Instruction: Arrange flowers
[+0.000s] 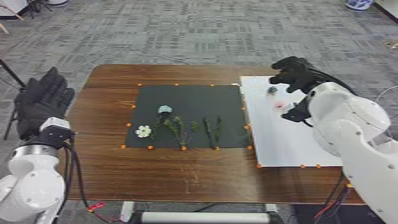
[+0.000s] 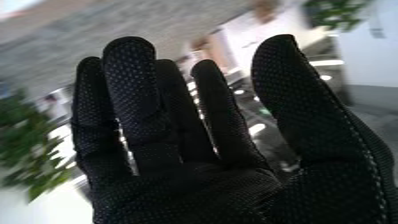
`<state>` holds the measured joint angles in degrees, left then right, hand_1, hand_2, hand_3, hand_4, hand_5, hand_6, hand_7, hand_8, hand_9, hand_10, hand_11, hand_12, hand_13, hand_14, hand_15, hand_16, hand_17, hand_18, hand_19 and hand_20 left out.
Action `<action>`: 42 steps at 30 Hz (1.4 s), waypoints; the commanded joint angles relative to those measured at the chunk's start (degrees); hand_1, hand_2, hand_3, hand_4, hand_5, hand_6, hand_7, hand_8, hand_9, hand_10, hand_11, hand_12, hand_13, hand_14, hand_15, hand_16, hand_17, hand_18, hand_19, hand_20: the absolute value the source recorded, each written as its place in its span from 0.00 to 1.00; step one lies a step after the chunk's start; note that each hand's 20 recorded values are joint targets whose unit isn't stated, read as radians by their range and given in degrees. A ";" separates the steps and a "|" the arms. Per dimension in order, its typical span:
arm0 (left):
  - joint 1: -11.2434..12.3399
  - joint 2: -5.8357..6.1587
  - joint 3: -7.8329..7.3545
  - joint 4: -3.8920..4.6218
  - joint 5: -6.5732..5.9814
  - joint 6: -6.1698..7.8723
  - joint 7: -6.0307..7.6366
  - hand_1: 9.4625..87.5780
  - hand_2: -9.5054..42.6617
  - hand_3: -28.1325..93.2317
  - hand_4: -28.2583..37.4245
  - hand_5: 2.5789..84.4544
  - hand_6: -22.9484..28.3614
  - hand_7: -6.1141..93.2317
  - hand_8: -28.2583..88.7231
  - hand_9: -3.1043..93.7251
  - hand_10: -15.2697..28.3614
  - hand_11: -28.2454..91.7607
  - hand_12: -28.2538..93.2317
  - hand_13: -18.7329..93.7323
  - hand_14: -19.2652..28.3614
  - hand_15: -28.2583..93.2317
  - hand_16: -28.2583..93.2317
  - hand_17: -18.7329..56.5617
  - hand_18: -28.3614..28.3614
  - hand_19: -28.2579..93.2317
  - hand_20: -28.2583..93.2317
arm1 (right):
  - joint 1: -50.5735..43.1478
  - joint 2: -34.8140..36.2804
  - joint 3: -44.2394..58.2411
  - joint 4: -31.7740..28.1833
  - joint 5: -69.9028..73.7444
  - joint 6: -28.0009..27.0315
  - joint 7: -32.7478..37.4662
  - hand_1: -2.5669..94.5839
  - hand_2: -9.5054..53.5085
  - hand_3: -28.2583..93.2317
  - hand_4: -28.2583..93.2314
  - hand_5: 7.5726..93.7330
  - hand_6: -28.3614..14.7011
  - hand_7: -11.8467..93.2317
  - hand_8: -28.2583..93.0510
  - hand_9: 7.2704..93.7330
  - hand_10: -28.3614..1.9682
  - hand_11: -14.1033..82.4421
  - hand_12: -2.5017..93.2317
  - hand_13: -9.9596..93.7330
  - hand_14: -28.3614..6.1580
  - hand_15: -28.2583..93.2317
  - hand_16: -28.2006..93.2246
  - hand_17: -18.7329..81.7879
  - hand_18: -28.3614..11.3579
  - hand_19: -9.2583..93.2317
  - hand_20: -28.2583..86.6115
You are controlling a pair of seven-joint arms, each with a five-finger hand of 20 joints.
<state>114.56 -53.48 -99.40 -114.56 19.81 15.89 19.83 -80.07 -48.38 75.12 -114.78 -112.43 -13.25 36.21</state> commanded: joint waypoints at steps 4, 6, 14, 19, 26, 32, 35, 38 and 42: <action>-4.15 2.48 1.89 0.87 1.25 -1.37 -2.42 0.24 0.63 0.81 0.00 0.48 0.57 0.13 0.17 0.30 0.63 0.37 0.27 0.31 0.56 0.32 0.17 0.20 0.61 0.44 0.25 | -15.88 7.22 10.97 -2.83 -1.72 3.38 9.69 0.41 0.16 0.85 0.07 0.43 0.51 0.19 0.16 0.44 0.41 0.25 0.15 0.66 0.41 0.81 0.43 0.44 0.12 0.83 0.53; -5.44 3.07 2.71 1.54 1.58 -2.09 -3.22 0.26 0.65 0.81 0.00 0.49 0.56 0.14 0.17 0.30 0.62 0.37 0.26 0.31 0.56 0.33 0.17 0.21 0.61 0.44 0.25 | -17.41 6.96 12.63 -2.51 -1.69 2.32 8.98 0.42 0.14 0.85 0.07 0.44 0.50 0.19 0.16 0.45 0.41 0.25 0.15 0.67 0.42 0.81 0.43 0.44 0.11 0.84 0.54; -12.33 3.99 9.32 4.85 -0.60 -3.08 -3.64 0.27 0.66 0.81 0.00 0.49 0.57 0.13 0.17 0.30 0.62 0.38 0.26 0.31 0.55 0.33 0.16 0.21 0.60 0.43 0.25 | -18.12 7.22 11.87 -0.11 -1.53 3.38 9.61 0.45 0.12 0.86 0.06 0.45 0.52 0.20 0.16 0.46 0.45 0.26 0.15 0.68 0.43 0.83 0.44 0.45 0.12 0.85 0.55; -12.23 2.99 10.44 4.40 -0.49 -3.03 -3.35 0.24 0.63 0.82 0.00 0.48 0.58 0.13 0.17 0.30 0.62 0.37 0.26 0.31 0.55 0.33 0.16 0.21 0.60 0.43 0.25 | -14.68 7.56 7.34 3.11 -2.07 4.91 9.01 0.47 0.10 0.87 0.06 0.44 0.53 0.20 0.16 0.46 0.48 0.26 0.15 0.69 0.45 0.86 0.46 0.46 0.13 0.86 0.55; -10.65 2.17 9.85 3.17 -0.21 -3.10 -3.03 0.22 0.59 0.82 0.00 0.47 0.58 0.12 0.17 0.29 0.62 0.37 0.26 0.31 0.56 0.32 0.16 0.21 0.61 0.43 0.25 | -8.29 8.41 0.40 7.60 -4.72 3.59 8.55 0.48 0.07 0.87 0.05 0.42 0.53 0.20 0.16 0.44 0.50 0.27 0.14 0.72 0.46 0.89 0.47 0.49 0.14 0.87 0.56; -9.82 2.03 9.09 1.76 0.26 -3.60 -2.52 0.22 0.57 0.82 0.00 0.47 0.59 0.12 0.17 0.29 0.62 0.37 0.26 0.31 0.56 0.32 0.17 0.20 0.61 0.43 0.25 | -7.89 8.46 0.21 7.33 -5.84 1.46 11.65 0.49 0.07 0.87 0.05 0.42 0.53 0.20 0.16 0.43 0.49 0.27 0.13 0.72 0.47 0.89 0.47 0.49 0.14 0.87 0.56; -9.25 1.99 8.60 1.19 0.33 -3.72 -2.18 0.21 0.57 0.82 0.00 0.46 0.59 0.12 0.17 0.29 0.62 0.37 0.26 0.31 0.57 0.32 0.17 0.20 0.61 0.43 0.25 | -7.70 8.59 0.04 7.25 -5.35 0.53 13.35 0.49 0.07 0.87 0.05 0.43 0.52 0.21 0.15 0.43 0.46 0.27 0.13 0.72 0.46 0.89 0.47 0.49 0.13 0.87 0.56; -8.67 1.79 8.20 0.78 0.41 -3.62 -2.04 0.21 0.57 0.83 0.00 0.46 0.59 0.12 0.18 0.29 0.62 0.37 0.27 0.31 0.57 0.32 0.17 0.20 0.61 0.43 0.25 | -7.71 8.57 0.35 7.55 -4.31 -1.40 14.02 0.50 0.06 0.87 0.05 0.44 0.51 0.21 0.16 0.44 0.44 0.27 0.13 0.72 0.47 0.89 0.47 0.50 0.13 0.87 0.56; -8.12 1.82 7.88 0.49 0.22 -3.47 -1.69 0.21 0.56 0.83 0.00 0.46 0.59 0.12 0.18 0.29 0.62 0.36 0.27 0.31 0.58 0.32 0.17 0.20 0.61 0.43 0.25 | -6.90 8.44 -0.62 8.77 -3.84 -1.95 13.69 0.50 0.06 0.87 0.05 0.44 0.51 0.20 0.16 0.43 0.45 0.27 0.13 0.72 0.46 0.89 0.48 0.50 0.13 0.87 0.56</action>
<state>105.11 -51.20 -90.88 -113.20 19.83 12.90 17.27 -87.97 -40.41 74.79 -107.42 -116.81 -13.54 49.35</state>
